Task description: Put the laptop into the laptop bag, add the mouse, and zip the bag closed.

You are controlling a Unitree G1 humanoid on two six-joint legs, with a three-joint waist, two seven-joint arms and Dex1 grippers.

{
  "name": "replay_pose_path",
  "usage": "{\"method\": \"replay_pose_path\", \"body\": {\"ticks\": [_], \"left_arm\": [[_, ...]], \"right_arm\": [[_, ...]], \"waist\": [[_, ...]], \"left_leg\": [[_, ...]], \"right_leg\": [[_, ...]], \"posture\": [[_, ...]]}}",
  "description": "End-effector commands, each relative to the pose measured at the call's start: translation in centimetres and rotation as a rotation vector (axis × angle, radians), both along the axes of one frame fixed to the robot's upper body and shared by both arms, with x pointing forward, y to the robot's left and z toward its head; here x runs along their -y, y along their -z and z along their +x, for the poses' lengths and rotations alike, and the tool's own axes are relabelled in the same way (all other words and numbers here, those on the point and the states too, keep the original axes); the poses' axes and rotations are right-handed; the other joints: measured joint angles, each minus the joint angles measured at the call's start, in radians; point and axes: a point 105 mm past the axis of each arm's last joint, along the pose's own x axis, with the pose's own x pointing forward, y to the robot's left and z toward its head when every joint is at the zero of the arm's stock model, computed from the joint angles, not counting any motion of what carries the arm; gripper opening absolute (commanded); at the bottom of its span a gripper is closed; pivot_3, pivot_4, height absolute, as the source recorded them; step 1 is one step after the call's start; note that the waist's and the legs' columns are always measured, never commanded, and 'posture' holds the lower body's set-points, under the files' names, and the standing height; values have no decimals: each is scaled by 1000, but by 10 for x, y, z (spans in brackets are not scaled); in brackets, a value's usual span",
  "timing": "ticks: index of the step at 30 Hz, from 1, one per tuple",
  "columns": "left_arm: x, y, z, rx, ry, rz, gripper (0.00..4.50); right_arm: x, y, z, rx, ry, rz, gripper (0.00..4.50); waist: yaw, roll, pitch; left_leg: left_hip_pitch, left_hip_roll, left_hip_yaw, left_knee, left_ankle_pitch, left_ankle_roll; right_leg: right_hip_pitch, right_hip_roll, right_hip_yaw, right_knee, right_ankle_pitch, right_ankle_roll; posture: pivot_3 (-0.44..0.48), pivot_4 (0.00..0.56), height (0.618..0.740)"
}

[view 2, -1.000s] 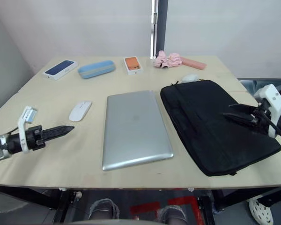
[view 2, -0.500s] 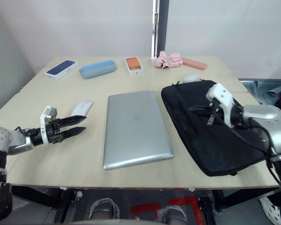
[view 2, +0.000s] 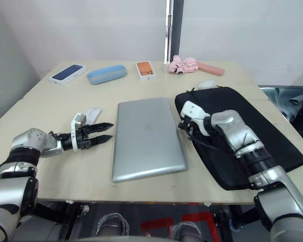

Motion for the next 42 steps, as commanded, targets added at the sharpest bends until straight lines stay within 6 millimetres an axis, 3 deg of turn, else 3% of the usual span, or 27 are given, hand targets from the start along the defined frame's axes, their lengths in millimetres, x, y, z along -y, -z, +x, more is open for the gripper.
{"method": "replay_pose_path", "body": {"ticks": [1,6,10,14,18,25,31,37,42], "left_arm": [[4,15,2,-35,-7,33,4500],[18,31,-1,-59,61,86,4500],[22,33,4,-48,52,84,4500],[27,31,6,-40,65,65,4500],[32,28,5,-32,95,47,4500],[32,24,1,-26,139,48,4500],[26,1,6,34,154,39,4500],[24,1,4,39,186,77,4500],[20,-11,0,50,222,58,4500]], "right_arm": [[-3,-6,13,61,-2,-60,89],[-17,6,19,29,-48,-126,89],[-39,8,17,13,-106,-93,89],[-64,1,11,3,-169,-7,89],[-81,-7,4,-19,-207,74,89],[-76,3,4,-24,-200,22,89],[-70,2,8,-15,-190,4,89],[-67,1,10,-7,-189,-2,89],[-57,1,11,-4,-182,-27,89]], "waist": [[-2,0,0],[1,1,-1],[1,2,-2],[-3,2,-1],[-6,3,-1],[-7,3,-1],[-10,3,-1],[-10,3,0],[-14,3,1]], "left_leg": [[1,0,0,0,0,0],[5,0,-1,0,0,0],[9,-1,-1,0,0,0],[21,-1,0,-5,0,-1],[23,-1,0,-15,0,-2],[19,0,0,-18,4,-6],[16,0,1,-19,4,-6],[16,0,1,-20,4,-6],[14,0,1,-23,4,-6]], "right_leg": [[1,0,0,0,0,0],[6,-1,0,0,0,0],[10,-2,0,0,0,0],[18,-1,0,0,0,0],[18,-1,-1,0,1,-1],[12,2,-1,-4,1,-2],[13,2,-1,-13,1,-2],[12,2,-1,-14,1,-2],[10,2,-1,-17,1,-2]], "posture": [[0,150,740],[0,150,740],[0,150,740],[0,150,740],[0,150,740],[0,150,740],[0,150,740],[0,150,740],[0,150,740]]}}
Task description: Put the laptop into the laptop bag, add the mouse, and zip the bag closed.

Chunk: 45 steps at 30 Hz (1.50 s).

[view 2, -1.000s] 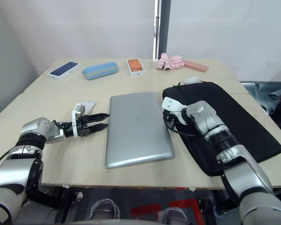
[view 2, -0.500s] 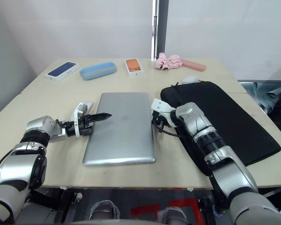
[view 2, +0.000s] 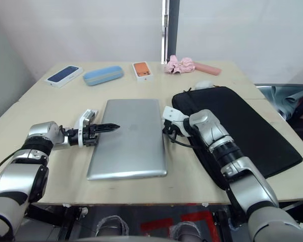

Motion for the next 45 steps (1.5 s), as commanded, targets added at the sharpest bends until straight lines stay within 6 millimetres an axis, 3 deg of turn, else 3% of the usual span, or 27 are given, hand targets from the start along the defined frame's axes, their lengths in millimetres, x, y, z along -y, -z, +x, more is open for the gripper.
{"method": "replay_pose_path", "body": {"ticks": [1,10,13,21,23,31,37,41,42,45], "left_arm": [[3,-13,-4,10,65,1,4500],[-11,-35,-14,45,86,-48,4500],[-12,-31,-11,42,58,-33,3666],[-10,-27,-20,20,107,-11,790],[-9,-25,-23,16,122,-3,306],[-11,-30,-27,22,149,2,301],[-15,-42,-26,64,135,-1,301],[-15,-57,-25,118,104,-45,301],[-16,-60,-27,135,103,-51,301],[-18,-72,-32,185,69,-76,301]], "right_arm": [[-4,-16,4,57,-37,6,89],[5,-19,5,65,-39,-7,89],[6,-20,5,67,-41,-8,0],[8,-23,6,74,-43,-11,0],[9,-24,6,78,-41,-10,0],[14,-40,-2,107,-56,18,0],[19,-94,-25,224,-61,178,0],[41,-129,-61,244,-25,306,0],[45,-133,-70,234,-19,327,521],[80,-129,-98,208,101,285,1476]], "waist": [[-2,0,0],[-4,-1,1],[-4,-2,1],[0,-2,2],[2,-2,2],[8,-4,3],[8,-4,4],[12,-4,5],[15,-4,5],[18,-4,5]], "left_leg": [[-1,0,0,-1,0,0],[-14,0,-3,-3,1,1],[-14,0,-3,-2,1,1],[-15,0,-3,-2,1,1],[-15,0,-3,-2,1,1],[-15,0,-5,-2,1,1],[-16,1,-6,-3,5,5],[-16,1,-7,-3,5,5],[-16,1,-7,-3,4,5],[-16,1,-7,-3,4,4]], "right_leg": [[-1,0,0,-1,0,0],[-11,1,-5,-2,-1,-2],[-11,0,-5,-2,-1,-2],[-11,0,-6,-2,-1,-3],[-11,0,-6,-2,-1,-3],[-11,0,-8,-1,-2,-5],[-11,1,-9,-1,-3,-6],[-10,1,-10,-1,-3,-6],[-11,1,-10,-1,-3,-6],[-10,1,-10,-2,-3,-6]], "posture": [[0,150,740],[0,150,740],[0,150,740],[0,150,740],[0,150,740],[0,150,740],[0,150,740],[0,150,740],[0,150,740],[0,150,740]]}}
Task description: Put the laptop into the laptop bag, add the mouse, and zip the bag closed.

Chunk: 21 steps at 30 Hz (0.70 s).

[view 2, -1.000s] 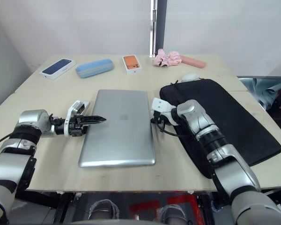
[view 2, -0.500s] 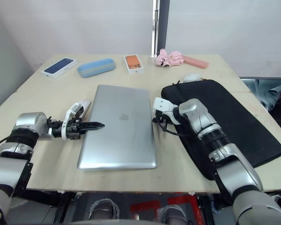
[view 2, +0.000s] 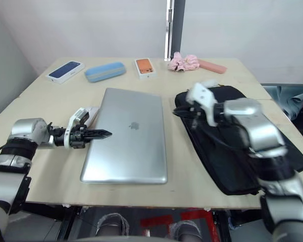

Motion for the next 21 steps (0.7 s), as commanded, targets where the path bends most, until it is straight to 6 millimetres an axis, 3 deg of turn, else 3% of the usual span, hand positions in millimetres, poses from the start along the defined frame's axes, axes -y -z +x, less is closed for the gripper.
{"method": "replay_pose_path", "body": {"ticks": [1,5,9,14,18,21], "left_arm": [[-5,-44,-3,176,-26,-89,301],[-5,-51,-19,206,-28,-109,301],[-2,-51,-32,206,-19,-94,301],[-4,-60,-44,216,20,-123,301],[-9,-62,-47,195,14,-121,301],[-19,-59,-48,176,-32,-96,301]], "right_arm": [[34,-9,-30,-3,126,-23,1818],[71,-6,-60,-56,305,-26,3124],[87,-11,-84,-72,397,-38,4495],[87,-11,-97,-98,413,-45,4495],[82,-9,-96,-116,400,-55,4495],[63,-7,-63,-71,426,-17,4495]], "waist": [[2,0,0],[0,0,0],[-2,0,0],[-6,0,1],[-5,0,0],[-15,0,0]], "left_leg": [[0,0,0,0,-1,-1],[1,0,0,0,-3,-4],[1,0,1,1,-3,-4],[2,0,2,2,-3,-4],[3,0,3,3,-3,-4],[4,0,4,3,-3,-4]], "right_leg": [[0,0,0,0,0,0],[0,0,0,1,0,0],[0,-1,2,1,0,0],[0,0,3,3,-1,1],[-1,0,5,3,-1,2],[0,0,6,4,-1,2]], "posture": [[0,150,740],[0,150,740],[0,150,740],[0,150,740],[0,150,740],[0,150,740]]}}
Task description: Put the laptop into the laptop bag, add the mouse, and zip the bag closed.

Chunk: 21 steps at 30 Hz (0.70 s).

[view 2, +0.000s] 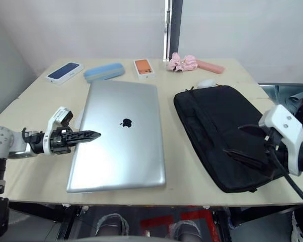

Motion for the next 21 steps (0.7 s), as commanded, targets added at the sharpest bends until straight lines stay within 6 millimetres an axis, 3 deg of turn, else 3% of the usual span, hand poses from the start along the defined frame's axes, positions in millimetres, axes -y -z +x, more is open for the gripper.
{"method": "replay_pose_path", "body": {"ticks": [1,6,12,21], "left_arm": [[-5,-24,-5,87,-2,-67,301],[-5,-15,-5,86,-50,-60,301],[-2,-20,-3,125,-75,-87,301],[4,-14,-7,117,-74,-96,301]], "right_arm": [[-16,1,33,40,73,39,4495],[-33,22,85,3,245,57,4495],[-37,56,118,-45,367,49,4495],[-48,78,128,-69,366,14,4495]], "waist": [[-7,0,0],[0,1,1],[12,0,1],[4,0,1]], "left_leg": [[1,0,2,0,0,0],[2,0,2,2,3,-6],[-4,0,-1,1,4,-8],[-4,0,0,3,4,-9]], "right_leg": [[0,0,2,1,0,1],[-3,1,4,7,0,2],[-5,1,1,5,0,3],[-6,1,2,7,2,6]], "posture": [[0,150,740],[0,150,740],[0,150,740],[0,150,740]]}}
